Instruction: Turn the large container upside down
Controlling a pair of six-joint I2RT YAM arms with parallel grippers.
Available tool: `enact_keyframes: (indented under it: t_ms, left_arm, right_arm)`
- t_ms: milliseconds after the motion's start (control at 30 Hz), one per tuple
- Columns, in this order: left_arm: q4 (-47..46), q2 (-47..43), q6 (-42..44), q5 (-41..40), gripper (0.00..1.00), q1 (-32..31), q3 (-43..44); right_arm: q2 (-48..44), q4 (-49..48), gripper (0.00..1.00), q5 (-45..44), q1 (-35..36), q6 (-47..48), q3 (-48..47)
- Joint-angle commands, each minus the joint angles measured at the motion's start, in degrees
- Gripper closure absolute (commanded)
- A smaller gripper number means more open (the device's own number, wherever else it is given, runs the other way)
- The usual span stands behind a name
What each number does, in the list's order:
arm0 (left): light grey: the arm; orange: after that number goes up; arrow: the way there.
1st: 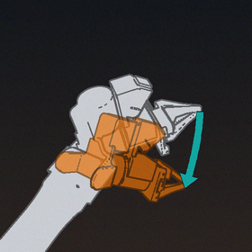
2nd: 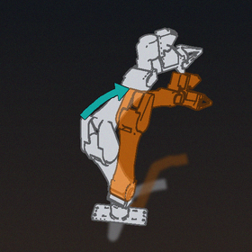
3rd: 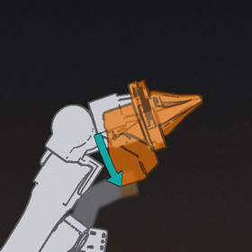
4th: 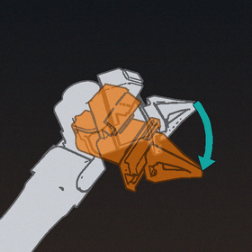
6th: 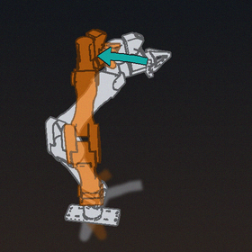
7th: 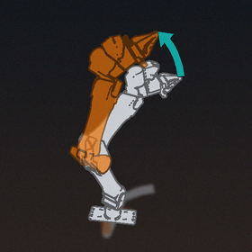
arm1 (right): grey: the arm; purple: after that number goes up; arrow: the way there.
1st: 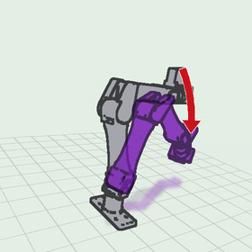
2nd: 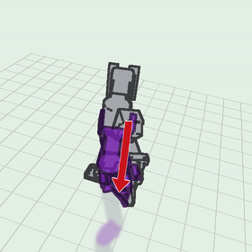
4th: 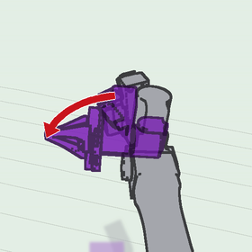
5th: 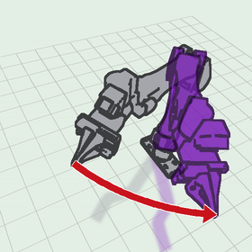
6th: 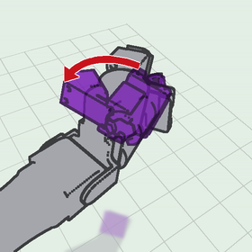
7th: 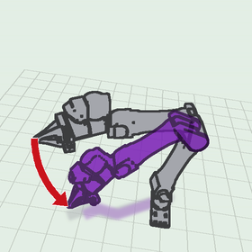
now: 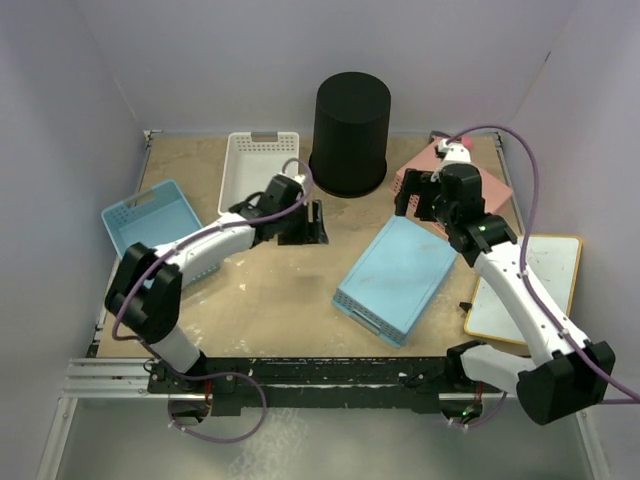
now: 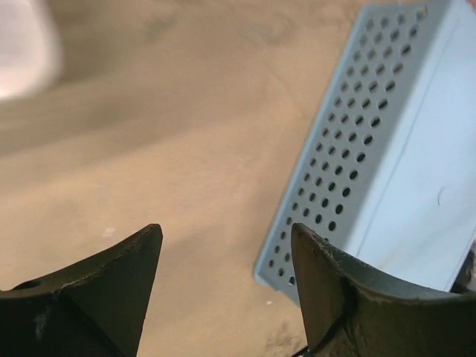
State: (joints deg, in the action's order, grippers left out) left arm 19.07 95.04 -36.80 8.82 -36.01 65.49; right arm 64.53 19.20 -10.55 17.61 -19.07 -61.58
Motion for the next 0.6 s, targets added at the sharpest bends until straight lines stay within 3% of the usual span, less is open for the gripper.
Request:
enact_keyframes:
  t_ms: [0,233,400,567]
  left_arm:
    - [9.96,-8.76,5.68,-7.32,0.32,9.35,3.66]
    - [11.56,-16.01,6.90,-15.29,0.32,14.39,2.94]
    - [12.07,-14.99,5.39,-17.60,0.32,14.90,3.12]
    - [12.40,-13.56,5.88,-20.56,0.32,14.87,4.66]
  right_arm:
    - [3.50,-4.61,0.02,17.54,1.43,-0.13,1.54]
    - [16.28,-8.64,0.00,17.76,16.78,-2.30,-0.59]
    - [24.17,-7.33,0.00,16.96,18.07,-3.52,-0.58]
    - [24.55,0.24,0.00,10.69,17.91,-3.68,1.60]
